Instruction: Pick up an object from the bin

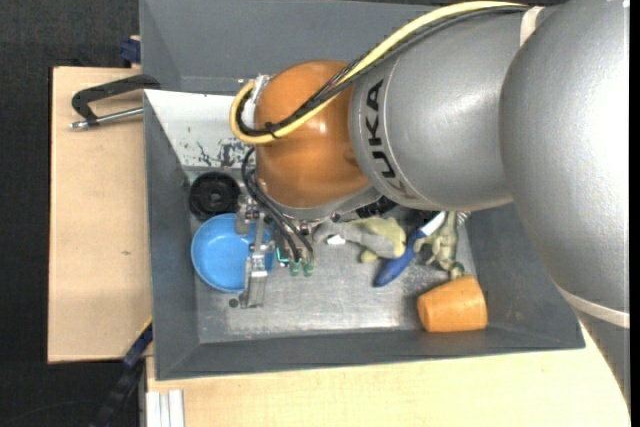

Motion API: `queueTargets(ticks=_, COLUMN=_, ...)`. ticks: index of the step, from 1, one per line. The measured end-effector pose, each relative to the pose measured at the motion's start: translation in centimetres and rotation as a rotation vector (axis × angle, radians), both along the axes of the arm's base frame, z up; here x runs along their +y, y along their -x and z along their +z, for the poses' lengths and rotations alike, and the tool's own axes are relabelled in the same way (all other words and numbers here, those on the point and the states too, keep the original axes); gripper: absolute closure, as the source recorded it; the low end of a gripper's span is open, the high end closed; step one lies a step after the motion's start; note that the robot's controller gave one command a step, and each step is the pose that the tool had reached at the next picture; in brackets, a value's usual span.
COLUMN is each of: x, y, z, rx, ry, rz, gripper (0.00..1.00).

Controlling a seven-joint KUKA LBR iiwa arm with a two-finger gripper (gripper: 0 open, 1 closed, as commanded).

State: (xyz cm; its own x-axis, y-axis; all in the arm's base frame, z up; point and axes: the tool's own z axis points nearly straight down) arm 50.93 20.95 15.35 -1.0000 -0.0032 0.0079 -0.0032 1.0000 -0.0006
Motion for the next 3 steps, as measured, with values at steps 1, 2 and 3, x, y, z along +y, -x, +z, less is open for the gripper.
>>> queueTargets(ticks=1, x=0.0, y=1.5, z=-8.6, rx=0.000, ry=0.002, rz=-0.135, gripper=0.00)
queueTargets(ticks=2, x=0.0, y=1.2, z=-8.3, rx=-0.007, ry=-0.002, rz=-0.136, gripper=1.00)
queueTargets(ticks=3, x=2.5, y=1.4, z=9.3, rx=-0.020, ry=-0.008, rz=-0.126, gripper=1.00)
